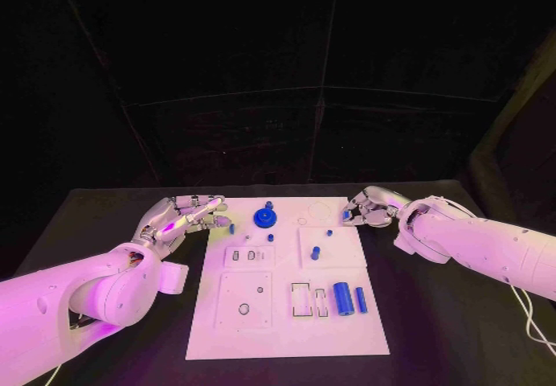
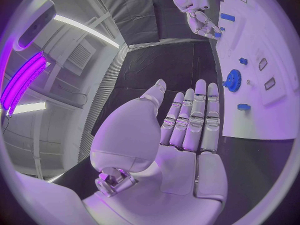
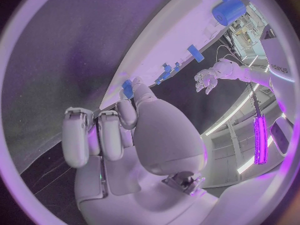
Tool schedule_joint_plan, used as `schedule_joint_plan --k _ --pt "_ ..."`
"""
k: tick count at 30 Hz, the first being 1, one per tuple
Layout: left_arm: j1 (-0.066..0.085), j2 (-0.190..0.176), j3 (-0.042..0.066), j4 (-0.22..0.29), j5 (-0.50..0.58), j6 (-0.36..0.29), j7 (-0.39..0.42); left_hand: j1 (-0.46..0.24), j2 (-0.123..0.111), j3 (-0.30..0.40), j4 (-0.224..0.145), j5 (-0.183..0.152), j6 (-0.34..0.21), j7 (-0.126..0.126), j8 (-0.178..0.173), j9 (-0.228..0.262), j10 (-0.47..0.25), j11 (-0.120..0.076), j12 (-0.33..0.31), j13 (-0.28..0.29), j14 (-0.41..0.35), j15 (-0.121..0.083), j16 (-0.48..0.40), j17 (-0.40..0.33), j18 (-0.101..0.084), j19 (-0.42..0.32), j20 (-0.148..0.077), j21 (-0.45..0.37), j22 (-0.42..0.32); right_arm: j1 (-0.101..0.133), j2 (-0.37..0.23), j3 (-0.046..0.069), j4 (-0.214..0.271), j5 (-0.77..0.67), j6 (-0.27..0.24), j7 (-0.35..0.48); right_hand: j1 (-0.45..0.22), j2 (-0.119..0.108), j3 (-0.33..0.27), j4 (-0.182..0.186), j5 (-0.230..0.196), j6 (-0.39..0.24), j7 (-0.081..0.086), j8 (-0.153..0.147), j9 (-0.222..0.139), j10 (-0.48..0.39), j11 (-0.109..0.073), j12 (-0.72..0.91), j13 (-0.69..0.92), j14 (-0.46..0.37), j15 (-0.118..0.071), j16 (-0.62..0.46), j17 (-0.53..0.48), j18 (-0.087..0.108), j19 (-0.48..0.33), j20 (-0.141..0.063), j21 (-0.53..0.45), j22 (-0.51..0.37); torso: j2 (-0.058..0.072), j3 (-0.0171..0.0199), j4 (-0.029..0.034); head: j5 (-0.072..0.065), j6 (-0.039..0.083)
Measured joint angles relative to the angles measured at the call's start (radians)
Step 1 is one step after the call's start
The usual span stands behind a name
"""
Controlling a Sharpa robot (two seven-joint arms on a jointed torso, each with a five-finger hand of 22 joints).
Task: Assemble the parts on the task board
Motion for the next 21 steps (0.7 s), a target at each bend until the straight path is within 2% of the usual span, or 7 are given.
schedule_joint_plan --k 4,7,15,21 --pt "0.000 -0.001 0.000 0.000 0.000 0.000 0.000 0.000 0.000 0.000 0.000 0.000 0.000 0.000 0.000 0.000 0.000 0.000 0.000 0.000 0.000 0.000 0.000 0.000 0.000 0.000 0.000 0.000 0.000 0.000 -0.004 0.000 0.008 0.009 -0.020 0.003 0.000 0.004 0.019 -0.008 -0.001 0.001 0.001 0.002 0.000 0.000 0.000 0.004 0.000 0.001 -0.007 0.004 0.000 0.000 0.005 -0.005 0.002 0.000 0.000 0.0000 -0.0003 0.000 -0.001" --pt "0.000 -0.002 0.000 0.001 0.000 0.001 -0.001 0.000 0.000 0.000 0.000 0.000 0.000 0.000 0.000 0.000 0.000 0.000 0.000 0.000 0.000 0.000 0.000 0.001 0.000 0.000 0.000 0.000 0.000 0.000 -0.016 0.001 0.039 0.021 -0.047 0.005 0.000 0.004 0.020 -0.009 -0.003 0.001 0.001 0.002 0.000 0.000 0.000 0.004 0.000 0.002 -0.008 0.004 0.000 0.000 0.005 -0.005 0.002 0.000 -0.001 0.0000 -0.0007 0.002 -0.001" --pt "0.000 -0.008 0.000 0.007 0.000 0.001 -0.002 0.000 0.000 0.000 0.000 0.000 0.000 0.000 0.000 0.000 0.000 0.000 0.000 0.000 0.000 0.000 0.000 0.001 0.000 0.000 0.000 0.000 -0.001 0.003 -0.052 0.004 0.206 0.058 -0.100 -0.027 -0.004 0.008 0.040 -0.022 -0.001 0.001 0.001 0.002 0.000 -0.004 -0.004 0.004 0.001 0.002 -0.008 0.004 0.000 0.000 0.009 -0.009 0.002 0.000 -0.003 -0.0027 0.0007 0.002 0.002" --pt "0.000 -0.009 0.000 0.009 0.002 0.001 -0.002 0.000 0.000 0.000 0.000 0.000 0.000 0.000 0.000 0.000 0.000 0.000 0.000 0.000 0.000 0.000 0.000 0.001 0.000 0.000 0.000 -0.004 -0.001 0.007 -0.012 0.005 0.293 0.043 -0.113 -0.110 -0.004 0.008 0.053 -0.026 0.002 0.001 0.001 0.002 0.000 -0.004 -0.004 -0.008 0.013 0.002 -0.008 0.004 0.000 0.000 0.009 -0.009 0.002 0.000 -0.006 -0.0056 0.0007 0.011 -0.005"
